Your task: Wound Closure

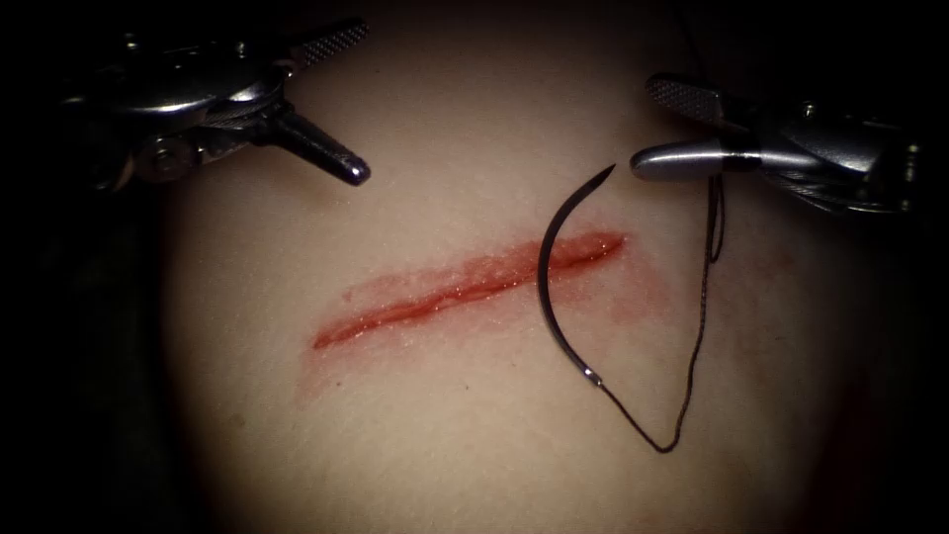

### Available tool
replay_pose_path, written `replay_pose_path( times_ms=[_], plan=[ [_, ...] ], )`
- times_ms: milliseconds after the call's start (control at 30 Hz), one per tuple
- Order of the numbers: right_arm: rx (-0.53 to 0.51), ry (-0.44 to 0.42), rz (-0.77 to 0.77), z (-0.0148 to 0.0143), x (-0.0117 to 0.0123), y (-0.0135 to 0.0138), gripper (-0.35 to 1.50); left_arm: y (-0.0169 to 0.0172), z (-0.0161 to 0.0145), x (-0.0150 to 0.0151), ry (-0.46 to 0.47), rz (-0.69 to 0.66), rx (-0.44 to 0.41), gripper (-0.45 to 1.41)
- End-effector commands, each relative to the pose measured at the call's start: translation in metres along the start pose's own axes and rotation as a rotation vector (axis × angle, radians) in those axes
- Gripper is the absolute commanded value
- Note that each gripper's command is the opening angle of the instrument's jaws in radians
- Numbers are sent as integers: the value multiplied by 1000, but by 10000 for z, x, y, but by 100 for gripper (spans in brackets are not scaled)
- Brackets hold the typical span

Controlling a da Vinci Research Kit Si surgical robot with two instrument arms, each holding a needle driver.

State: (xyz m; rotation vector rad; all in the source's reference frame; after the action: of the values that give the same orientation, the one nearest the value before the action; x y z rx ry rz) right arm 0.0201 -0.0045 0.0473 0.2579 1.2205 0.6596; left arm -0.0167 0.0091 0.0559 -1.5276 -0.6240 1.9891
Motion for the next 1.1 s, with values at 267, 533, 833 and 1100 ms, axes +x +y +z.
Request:
replay_pose_path(
  times_ms=[267, 533, 833, 1100],
  plan=[
    [86, 17, -234, 14, 6, -5, 141, -2, 6, -3, 0, 0, 0, 138],
    [103, 9, -111, 20, 15, -22, 143, -2, 6, -3, 0, 0, 0, 138],
    [105, 11, -138, 16, 23, -24, 148, -2, 22, -26, -73, 281, 36, 118],
    [111, 7, -87, 14, 29, -29, 148, -12, 43, -36, -119, 292, 40, 115]
  ],
)
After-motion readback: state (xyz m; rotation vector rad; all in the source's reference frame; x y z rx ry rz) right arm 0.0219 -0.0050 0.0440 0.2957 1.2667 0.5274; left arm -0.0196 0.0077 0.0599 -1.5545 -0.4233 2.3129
